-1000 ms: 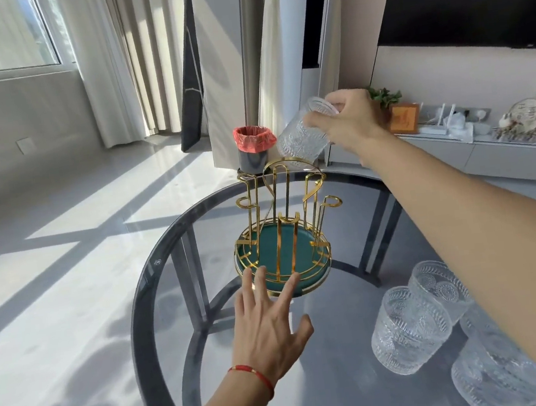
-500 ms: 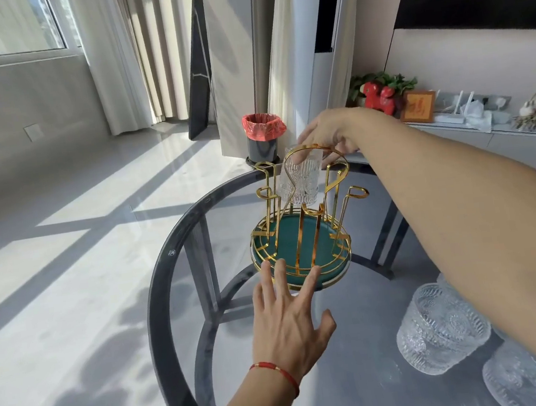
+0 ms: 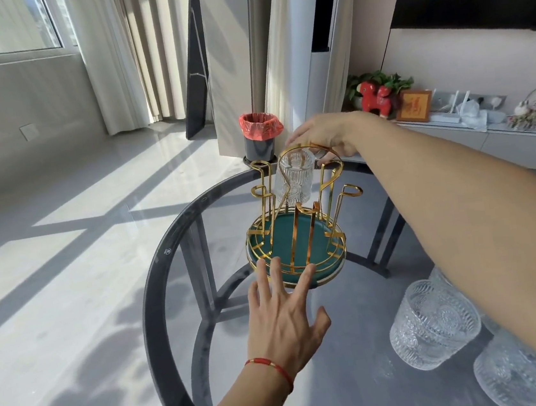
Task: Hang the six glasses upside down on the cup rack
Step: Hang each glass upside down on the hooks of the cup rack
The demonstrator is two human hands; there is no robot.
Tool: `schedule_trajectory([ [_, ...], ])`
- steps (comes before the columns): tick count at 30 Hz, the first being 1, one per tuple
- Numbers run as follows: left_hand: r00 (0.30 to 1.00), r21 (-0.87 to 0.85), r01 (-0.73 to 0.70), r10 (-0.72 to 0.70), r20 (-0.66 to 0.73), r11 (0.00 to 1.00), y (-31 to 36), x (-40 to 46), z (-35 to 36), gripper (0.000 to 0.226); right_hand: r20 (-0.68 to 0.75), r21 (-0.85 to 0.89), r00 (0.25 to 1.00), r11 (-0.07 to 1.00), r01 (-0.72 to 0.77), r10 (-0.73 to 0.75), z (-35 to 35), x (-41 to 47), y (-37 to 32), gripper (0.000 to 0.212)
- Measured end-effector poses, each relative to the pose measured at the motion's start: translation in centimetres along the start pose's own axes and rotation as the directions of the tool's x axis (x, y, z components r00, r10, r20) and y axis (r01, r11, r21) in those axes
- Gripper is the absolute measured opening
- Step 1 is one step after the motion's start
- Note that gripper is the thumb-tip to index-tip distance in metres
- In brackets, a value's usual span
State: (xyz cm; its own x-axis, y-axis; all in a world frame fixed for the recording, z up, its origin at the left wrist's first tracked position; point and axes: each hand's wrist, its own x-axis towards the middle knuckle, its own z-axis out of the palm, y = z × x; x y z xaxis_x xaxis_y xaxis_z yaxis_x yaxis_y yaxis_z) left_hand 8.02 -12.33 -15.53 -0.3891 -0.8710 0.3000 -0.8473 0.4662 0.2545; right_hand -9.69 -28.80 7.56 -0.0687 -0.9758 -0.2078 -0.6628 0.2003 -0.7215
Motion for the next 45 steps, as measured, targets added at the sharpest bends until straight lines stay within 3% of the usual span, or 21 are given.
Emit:
schedule_trajectory([
  [2,1.0,0.007,0.001,-0.001,0.012,1.0,0.0,0.1,-0.1,0.071,-0.172,0.013,0.982,0.996,0.084,-0.081,0.1,-0.6,0.9,0.027],
  [4,0.999,0.027,0.002,-0.004,0.052,1.0,0.0,0.2,-0.2,0.072,-0.37,-0.008,0.918,0.989,0.149,-0.142,-0.1,-2.3,1.8,0.023],
  [7,0.998,0.085,0.011,-0.016,0.06,0.996,0.7,0.1,-1.2,0.071,-0.524,-0.061,0.827,0.978,0.202,-0.203,-0.6,-6.8,3.8,0.022],
  [10,0.987,0.046,-0.119,0.123,-0.102,0.992,3.1,-0.2,-2.6,0.058,-0.563,-0.137,0.784,0.965,0.223,-0.261,-0.6,-12.9,6.5,0.02],
  [13,0.938,-0.161,-0.296,0.255,-0.237,0.941,6.5,-1.2,-3.9,0.048,-0.585,-0.135,0.776,0.972,0.194,-0.237,0.0,-19.0,9.3,0.017],
  [15,0.945,-0.413,-0.321,0.262,-0.195,0.852,8.9,-2.0,-4.5,0.05,-0.552,-0.159,0.807,0.977,0.145,-0.21,0.8,-22.0,11.1,0.018],
  [17,0.969,-0.656,-0.232,0.228,-0.093,0.718,11.1,-2.8,-4.8,0.058,-0.5,-0.204,0.841,0.972,0.118,-0.207,2.0,-24.2,12.4,0.019],
  [19,0.985,-0.779,-0.119,0.173,-0.013,0.616,12.8,-3.1,-4.9,0.067,-0.496,-0.225,0.833,0.963,0.148,-0.244,3.2,-25.7,13.3,0.02],
  [21,0.986,-0.792,-0.098,0.168,0.007,0.603,13.8,-3.2,-4.7,0.074,-0.538,-0.233,0.791,0.953,0.194,-0.293,4.5,-26.9,14.0,0.019],
  [25,0.985,-0.741,-0.067,0.165,0.06,0.668,14.0,-2.9,-4.1,0.087,-0.632,-0.219,0.69,0.936,0.275,-0.351,7.0,-28.4,15.4,0.02],
  [29,0.993,-0.702,-0.078,0.116,0.007,0.708,13.5,-1.9,-4.3,0.078,-0.613,-0.189,0.694,0.923,0.335,-0.377,7.9,-28.5,15.7,0.026],
  [32,0.999,-0.723,0.045,-0.011,0.052,0.689,12.6,-1.4,-5.1,0.079,-0.633,-0.164,0.667,0.91,0.381,-0.394,8.3,-28.4,15.8,0.025],
  [35,0.971,-0.787,0.235,-0.18,0.159,0.57,11.1,-0.7,-6.4,0.092,-0.57,-0.126,0.717,0.905,0.405,-0.4,8.9,-28.2,16.0,0.028],
  [38,0.911,-0.85,0.393,-0.273,0.309,0.351,9.3,0.0,-7.7,0.09,-0.446,0.013,0.84,0.936,0.352,-0.31,9.6,-27.8,16.1,0.041],
  [42,0.865,-0.88,0.475,-0.199,0.46,0.028,7.3,0.0,-8.3,0.065,-0.341,0.177,0.928,0.96,0.217,-0.146,10.9,-27.2,16.1,0.046],
  [45,0.859,-0.869,0.481,-0.138,0.494,-0.116,6.5,0.0,-8.1,0.061,-0.345,0.338,0.937,0.924,0.176,-0.052,11.3,-26.6,16.2,0.044],
])
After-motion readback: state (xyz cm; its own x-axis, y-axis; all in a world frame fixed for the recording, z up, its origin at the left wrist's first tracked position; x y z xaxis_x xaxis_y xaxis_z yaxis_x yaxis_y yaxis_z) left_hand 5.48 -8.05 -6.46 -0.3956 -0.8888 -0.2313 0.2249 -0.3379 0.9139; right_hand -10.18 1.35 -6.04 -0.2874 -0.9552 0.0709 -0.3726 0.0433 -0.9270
